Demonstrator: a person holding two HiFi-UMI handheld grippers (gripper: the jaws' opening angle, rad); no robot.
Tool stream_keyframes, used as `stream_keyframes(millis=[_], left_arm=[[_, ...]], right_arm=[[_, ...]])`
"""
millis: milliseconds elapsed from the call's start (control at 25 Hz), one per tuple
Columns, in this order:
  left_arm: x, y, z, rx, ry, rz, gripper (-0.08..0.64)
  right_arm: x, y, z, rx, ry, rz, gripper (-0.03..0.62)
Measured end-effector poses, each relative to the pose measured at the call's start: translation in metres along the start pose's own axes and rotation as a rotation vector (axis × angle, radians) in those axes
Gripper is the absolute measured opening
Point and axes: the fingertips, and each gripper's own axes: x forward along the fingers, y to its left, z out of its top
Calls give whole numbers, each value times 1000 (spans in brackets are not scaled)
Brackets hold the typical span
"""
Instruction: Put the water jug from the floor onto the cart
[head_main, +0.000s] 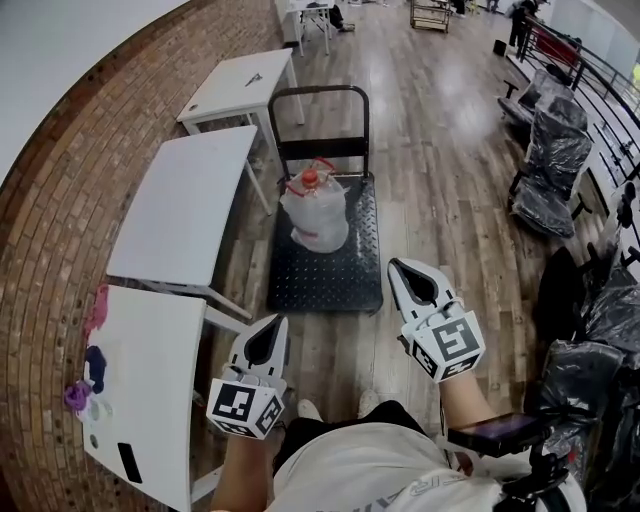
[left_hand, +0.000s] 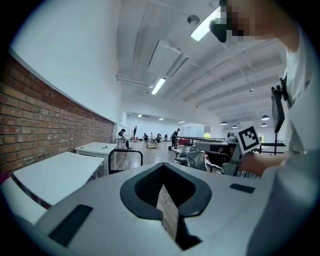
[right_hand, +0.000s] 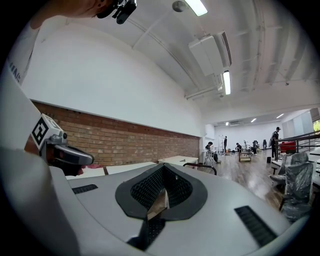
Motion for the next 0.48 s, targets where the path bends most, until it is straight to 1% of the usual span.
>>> stream_keyframes(millis=[160,280,360,480], left_arm=[[-3,-9,13,38,-25,-26,2],[-14,1,27,62,-48,-38,1],[-27,12,30,63,-59,-38,2],[-43,30,28,43,-71,-27,2]], right_arm=[[-21,4,-3,-2,15,-21,5],[-20,25,-3,-12,38,-21,5],[-13,45,-2,-24,53,-8,5],[-4,71,3,-52,62,15,5]])
